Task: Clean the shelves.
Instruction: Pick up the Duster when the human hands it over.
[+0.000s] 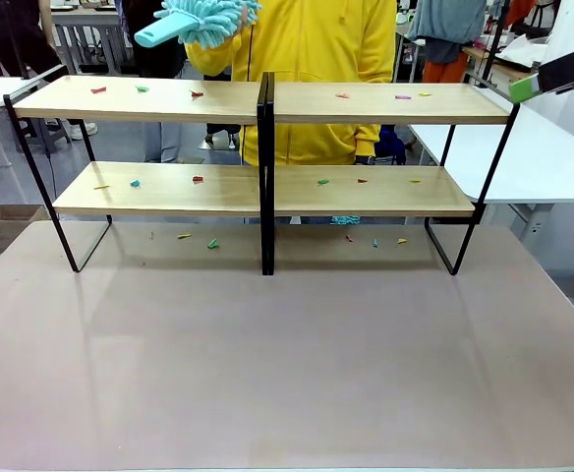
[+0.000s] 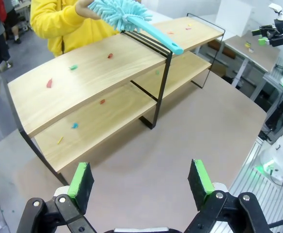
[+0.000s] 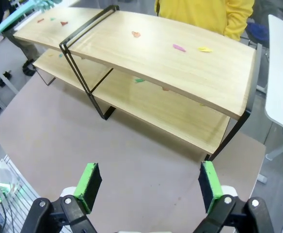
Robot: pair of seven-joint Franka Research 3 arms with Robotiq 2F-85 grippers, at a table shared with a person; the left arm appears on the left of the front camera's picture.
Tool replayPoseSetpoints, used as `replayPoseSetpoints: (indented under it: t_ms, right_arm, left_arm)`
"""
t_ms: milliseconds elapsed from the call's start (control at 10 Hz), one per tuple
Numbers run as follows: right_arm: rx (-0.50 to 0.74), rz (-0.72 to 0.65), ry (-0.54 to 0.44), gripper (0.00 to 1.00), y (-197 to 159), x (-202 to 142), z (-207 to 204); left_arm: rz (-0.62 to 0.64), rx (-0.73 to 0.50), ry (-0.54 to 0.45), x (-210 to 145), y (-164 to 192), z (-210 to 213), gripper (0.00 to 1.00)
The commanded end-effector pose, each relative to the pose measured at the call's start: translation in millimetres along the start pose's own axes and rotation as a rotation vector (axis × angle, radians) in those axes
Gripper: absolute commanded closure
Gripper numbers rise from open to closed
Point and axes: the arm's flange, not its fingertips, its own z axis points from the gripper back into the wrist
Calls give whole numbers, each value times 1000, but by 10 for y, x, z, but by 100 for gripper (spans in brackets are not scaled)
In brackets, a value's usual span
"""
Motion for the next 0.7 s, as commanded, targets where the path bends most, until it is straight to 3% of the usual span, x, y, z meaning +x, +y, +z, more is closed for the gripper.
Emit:
replayPoseSetpoints:
  t_ms: [0, 600]
  right_arm:
    - [18, -13, -41, 0, 109, -246, 110]
    - [53, -8, -35, 0, 245, -413, 196]
  left_arm:
    - [-5, 2, -1, -6, 9, 2, 0]
    - [-5, 2, -1, -6, 9, 2, 0]
